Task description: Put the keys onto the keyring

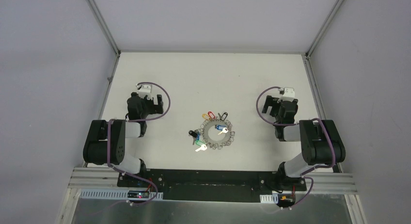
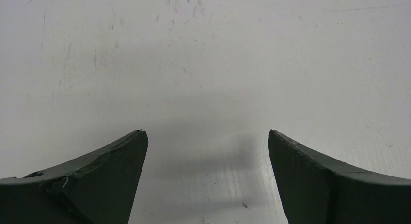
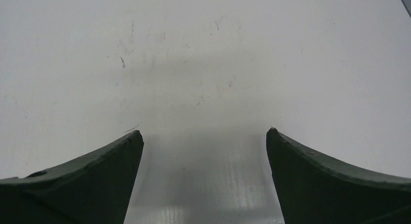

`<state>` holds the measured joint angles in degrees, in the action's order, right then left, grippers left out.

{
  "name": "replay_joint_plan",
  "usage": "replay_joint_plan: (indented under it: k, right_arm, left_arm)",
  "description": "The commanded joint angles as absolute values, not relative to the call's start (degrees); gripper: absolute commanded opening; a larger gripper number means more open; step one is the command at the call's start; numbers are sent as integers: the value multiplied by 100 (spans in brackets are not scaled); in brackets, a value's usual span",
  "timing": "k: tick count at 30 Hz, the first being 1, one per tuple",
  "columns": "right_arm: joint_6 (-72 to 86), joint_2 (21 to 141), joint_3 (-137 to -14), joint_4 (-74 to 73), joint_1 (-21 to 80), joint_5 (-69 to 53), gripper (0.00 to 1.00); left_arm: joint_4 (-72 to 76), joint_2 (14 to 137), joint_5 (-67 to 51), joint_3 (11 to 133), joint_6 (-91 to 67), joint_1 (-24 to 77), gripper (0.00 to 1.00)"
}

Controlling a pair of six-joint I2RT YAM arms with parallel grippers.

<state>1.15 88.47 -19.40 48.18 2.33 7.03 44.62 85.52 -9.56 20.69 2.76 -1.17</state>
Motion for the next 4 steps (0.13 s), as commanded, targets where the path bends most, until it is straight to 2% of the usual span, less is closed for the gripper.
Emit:
replay_joint_plan:
  k: [1,4]
  right_arm:
    - [131,8798,-2057,5062,198,653,100]
    - [131,8798,-2057,5062,193,650,100]
  left_arm:
    - [4509,8615,-1001,2234,437,-22,99]
    - [4552,8579,-963,2192,440,-18,99]
